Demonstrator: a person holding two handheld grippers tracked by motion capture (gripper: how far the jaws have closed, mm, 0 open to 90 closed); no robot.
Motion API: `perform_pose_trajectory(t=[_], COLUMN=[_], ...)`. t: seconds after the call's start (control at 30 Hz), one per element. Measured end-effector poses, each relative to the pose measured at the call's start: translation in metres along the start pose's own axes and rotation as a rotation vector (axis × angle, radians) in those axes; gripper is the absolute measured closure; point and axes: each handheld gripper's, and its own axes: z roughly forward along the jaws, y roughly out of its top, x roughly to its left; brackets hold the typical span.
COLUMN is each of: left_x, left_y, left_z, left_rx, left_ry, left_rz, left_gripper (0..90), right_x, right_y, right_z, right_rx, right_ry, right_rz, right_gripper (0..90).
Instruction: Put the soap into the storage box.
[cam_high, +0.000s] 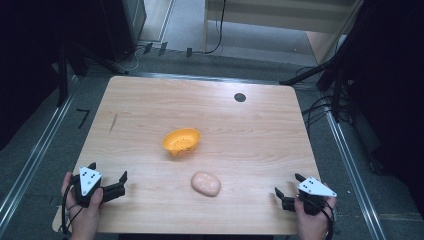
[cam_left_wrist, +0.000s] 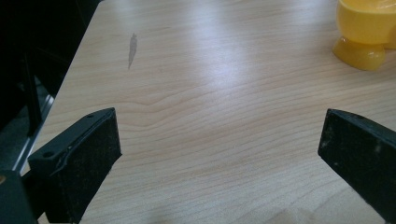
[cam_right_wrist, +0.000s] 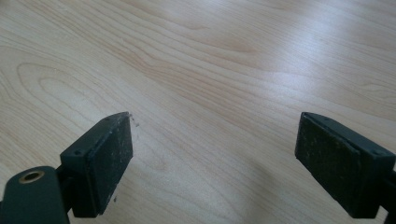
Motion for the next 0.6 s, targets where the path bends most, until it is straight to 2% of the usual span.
perform_pose_trajectory(t=[0.13, 0.23, 0.5, 0.6], left_x=[0.0016, 0.0023, 0.0024, 0.0031], left_y=[-0.0001, -0.0002, 0.0003, 0.0001], left_z=[-0.0003, -0.0003, 0.0005, 0.0004], left_rx=[-0.003, -0.001, 0.009, 0.009], left_ry=[-0.001, -0.007, -0.01, -0.012], left_rz=[-0.014, -0.017, -0.016, -0.024], left_gripper=[0.0, 0.0, 0.0, 0.0], right_x=[0.001, 0.0015, -0.0016, -0.0026], right_y=[0.0002, 0.0008, 0.0021, 0.0083], right_z=[0.0006, 0.0019, 0.0034, 0.0016], right_rx=[0.003, 0.021, 0.06, 0.081], right_ry=[0.005, 0.04, 0.072, 0.098], right_rz=[-0.018, -0.032, -0.044, -0.078], right_gripper=[13.1, 13.3, 14.0, 18.1])
